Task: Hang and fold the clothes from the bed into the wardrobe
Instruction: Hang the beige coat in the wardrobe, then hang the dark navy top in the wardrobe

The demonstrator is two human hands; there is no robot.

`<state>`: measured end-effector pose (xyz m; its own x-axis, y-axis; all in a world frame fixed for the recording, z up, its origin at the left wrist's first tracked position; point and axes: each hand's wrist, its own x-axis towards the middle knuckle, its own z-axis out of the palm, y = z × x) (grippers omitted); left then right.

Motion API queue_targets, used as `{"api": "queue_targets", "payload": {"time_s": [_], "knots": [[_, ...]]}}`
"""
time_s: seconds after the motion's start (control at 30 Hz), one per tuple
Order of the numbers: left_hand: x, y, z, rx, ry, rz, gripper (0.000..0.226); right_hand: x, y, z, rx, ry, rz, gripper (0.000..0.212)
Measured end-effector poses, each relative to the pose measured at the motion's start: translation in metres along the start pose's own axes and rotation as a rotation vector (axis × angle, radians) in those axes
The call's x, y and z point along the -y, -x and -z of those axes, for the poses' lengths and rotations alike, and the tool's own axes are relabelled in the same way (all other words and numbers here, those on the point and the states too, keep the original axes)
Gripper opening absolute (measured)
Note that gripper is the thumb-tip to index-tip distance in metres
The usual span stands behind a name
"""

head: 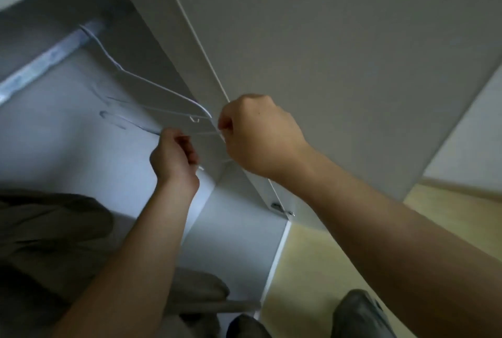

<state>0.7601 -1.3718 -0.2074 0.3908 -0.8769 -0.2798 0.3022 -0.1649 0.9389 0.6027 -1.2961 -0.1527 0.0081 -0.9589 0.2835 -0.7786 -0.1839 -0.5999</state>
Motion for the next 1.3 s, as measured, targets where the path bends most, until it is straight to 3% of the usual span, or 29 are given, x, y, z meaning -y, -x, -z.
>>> {"api": "queue_targets", "payload": {"time_s": [0.13, 0.3, 0.53, 0.8, 1.0, 1.3], "knots": [[-0.002, 0.076, -0.028, 0.102, -0.202, 0.22, 0.026, 0.001, 0.051, 0.072, 0.109, 0.082, -0.164, 0.02], [0.011, 0.151, -0.067, 0.398, -0.569, 0.357, 0.027, -0.006, 0.114, 0.147, 0.129, 0.163, -0.396, 0.018], [0.099, 0.25, -0.114, 0.856, -0.945, 0.22, 0.036, -0.035, 0.227, 0.217, 0.052, 0.304, -0.804, 0.014], [0.174, 0.458, -0.172, 1.416, -1.034, 0.06, 0.03, -0.07, 0.402, 0.322, -0.123, 0.354, -1.302, 0.016], [0.227, 0.613, -0.221, 1.6, -0.97, 0.074, 0.024, -0.111, 0.55, 0.394, -0.283, 0.312, -1.493, 0.016], [0.3, 0.874, -0.274, 1.814, -0.837, -0.028, 0.031, -0.162, 0.766, 0.499, -0.317, 0.374, -1.669, 0.024]]}}
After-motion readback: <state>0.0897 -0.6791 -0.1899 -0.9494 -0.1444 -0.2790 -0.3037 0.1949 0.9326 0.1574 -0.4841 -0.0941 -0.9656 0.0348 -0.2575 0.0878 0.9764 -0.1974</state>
